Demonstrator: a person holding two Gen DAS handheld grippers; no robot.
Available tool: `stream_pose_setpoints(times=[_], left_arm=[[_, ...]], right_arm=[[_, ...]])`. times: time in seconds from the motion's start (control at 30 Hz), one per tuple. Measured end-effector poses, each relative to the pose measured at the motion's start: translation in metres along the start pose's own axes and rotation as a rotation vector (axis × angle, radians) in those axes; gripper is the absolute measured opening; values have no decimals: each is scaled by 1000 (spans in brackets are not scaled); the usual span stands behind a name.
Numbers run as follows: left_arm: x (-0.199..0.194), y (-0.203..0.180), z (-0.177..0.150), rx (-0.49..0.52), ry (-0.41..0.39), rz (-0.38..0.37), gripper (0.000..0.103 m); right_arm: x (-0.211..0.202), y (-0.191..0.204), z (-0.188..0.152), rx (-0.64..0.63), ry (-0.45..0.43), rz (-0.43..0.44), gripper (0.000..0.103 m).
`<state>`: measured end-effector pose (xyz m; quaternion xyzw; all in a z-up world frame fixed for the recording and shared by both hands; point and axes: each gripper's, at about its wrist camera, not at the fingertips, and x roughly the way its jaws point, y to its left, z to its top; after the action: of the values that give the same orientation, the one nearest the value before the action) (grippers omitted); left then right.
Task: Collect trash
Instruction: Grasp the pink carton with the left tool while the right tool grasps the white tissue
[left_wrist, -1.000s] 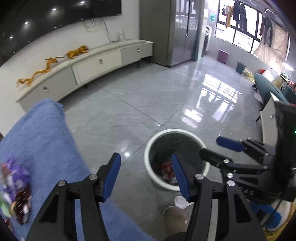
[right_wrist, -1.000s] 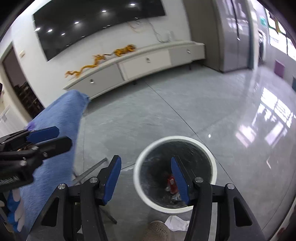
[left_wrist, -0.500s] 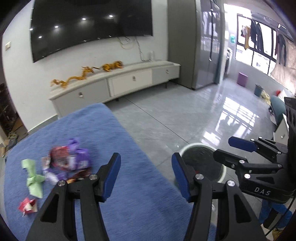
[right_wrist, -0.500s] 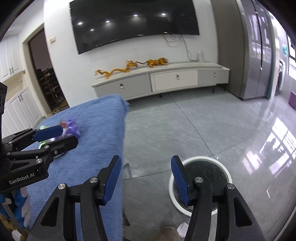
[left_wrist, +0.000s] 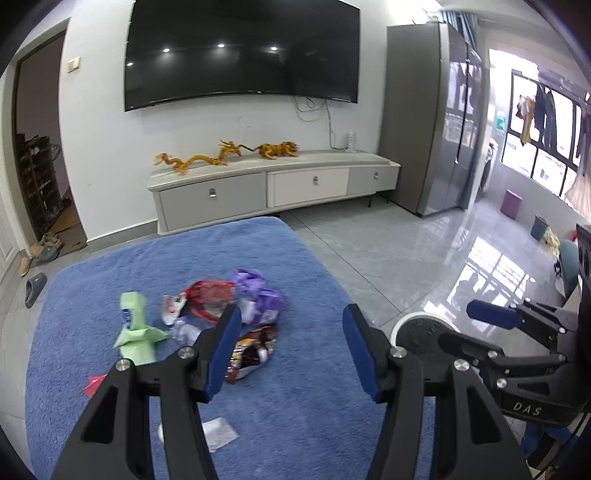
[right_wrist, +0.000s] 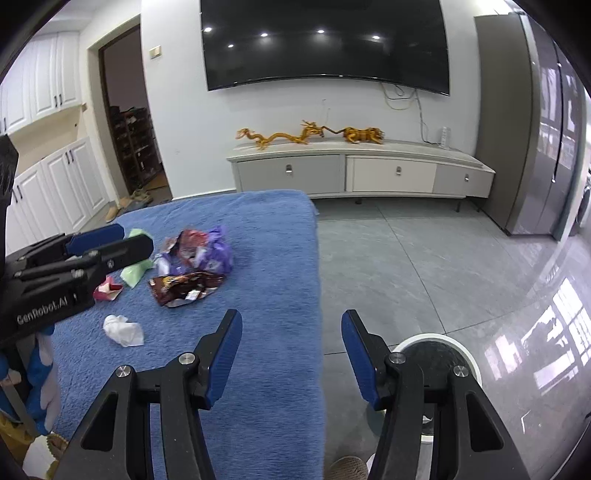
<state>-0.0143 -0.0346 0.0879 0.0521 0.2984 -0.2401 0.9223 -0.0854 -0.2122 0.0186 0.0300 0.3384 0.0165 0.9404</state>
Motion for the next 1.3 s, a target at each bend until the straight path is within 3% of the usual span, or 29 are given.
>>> stream_pose_setpoints(times=[0.2, 0.37, 0.57, 0.67, 0.9, 1.17, 1.3], left_arm=[[-7, 59, -15, -88, 1, 12, 57], [-12, 133, -41, -171, 23, 52, 60], [-19, 185, -69, -134, 61, 44, 73], [-15, 195, -77, -74, 105, 28, 77], [17, 201, -83, 108, 206, -27, 77], [67, 209, -82, 151, 294, -120, 77], [72, 208, -94, 149, 318, -133, 77]], right_arm=[[10, 43, 4, -82, 33, 50, 53], [36, 91, 1, -148, 90, 159, 53], [79, 147, -13, -224, 197, 326, 54], [99, 168, -21, -239, 238, 389, 61], [130, 199, -24, -300, 275, 447, 63], [151, 207, -16, -345, 277, 443, 63], [156, 210, -16, -356, 285, 447, 63]])
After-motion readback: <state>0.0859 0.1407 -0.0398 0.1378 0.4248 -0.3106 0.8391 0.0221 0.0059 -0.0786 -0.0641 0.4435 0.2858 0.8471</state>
